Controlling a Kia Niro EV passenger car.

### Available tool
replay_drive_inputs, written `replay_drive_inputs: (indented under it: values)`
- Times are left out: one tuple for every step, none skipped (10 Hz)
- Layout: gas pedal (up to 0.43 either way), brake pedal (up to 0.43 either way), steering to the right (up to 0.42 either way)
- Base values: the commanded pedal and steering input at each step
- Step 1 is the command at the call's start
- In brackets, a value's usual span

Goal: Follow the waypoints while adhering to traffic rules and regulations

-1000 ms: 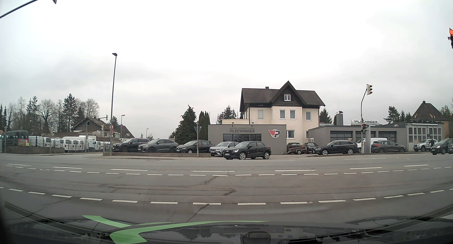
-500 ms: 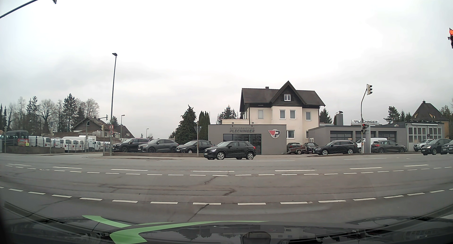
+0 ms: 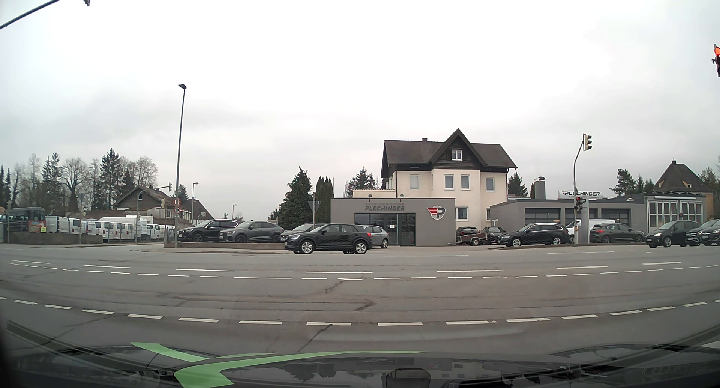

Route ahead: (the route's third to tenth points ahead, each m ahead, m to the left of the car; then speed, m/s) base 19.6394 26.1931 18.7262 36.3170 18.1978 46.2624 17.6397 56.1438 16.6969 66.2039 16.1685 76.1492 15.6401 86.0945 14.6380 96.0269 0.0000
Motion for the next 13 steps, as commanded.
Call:
replay_drive_inputs:
  values:
    - [0.000,0.341,-0.003]
    - [0.000,0.341,-0.003]
    - [0.000,0.341,-0.003]
    - [0.000,0.341,-0.003]
    - [0.000,0.341,-0.003]
    - [0.000,0.341,-0.003]
    - [0.000,0.341,-0.003]
    - [0.000,0.341,-0.003]
    - [0.000,0.341,-0.003]
    - [0.000,0.341,-0.003]
    - [0.000,0.341,-0.003]
    - [0.000,0.341,-0.003]
    - [0.000,0.341,-0.003]
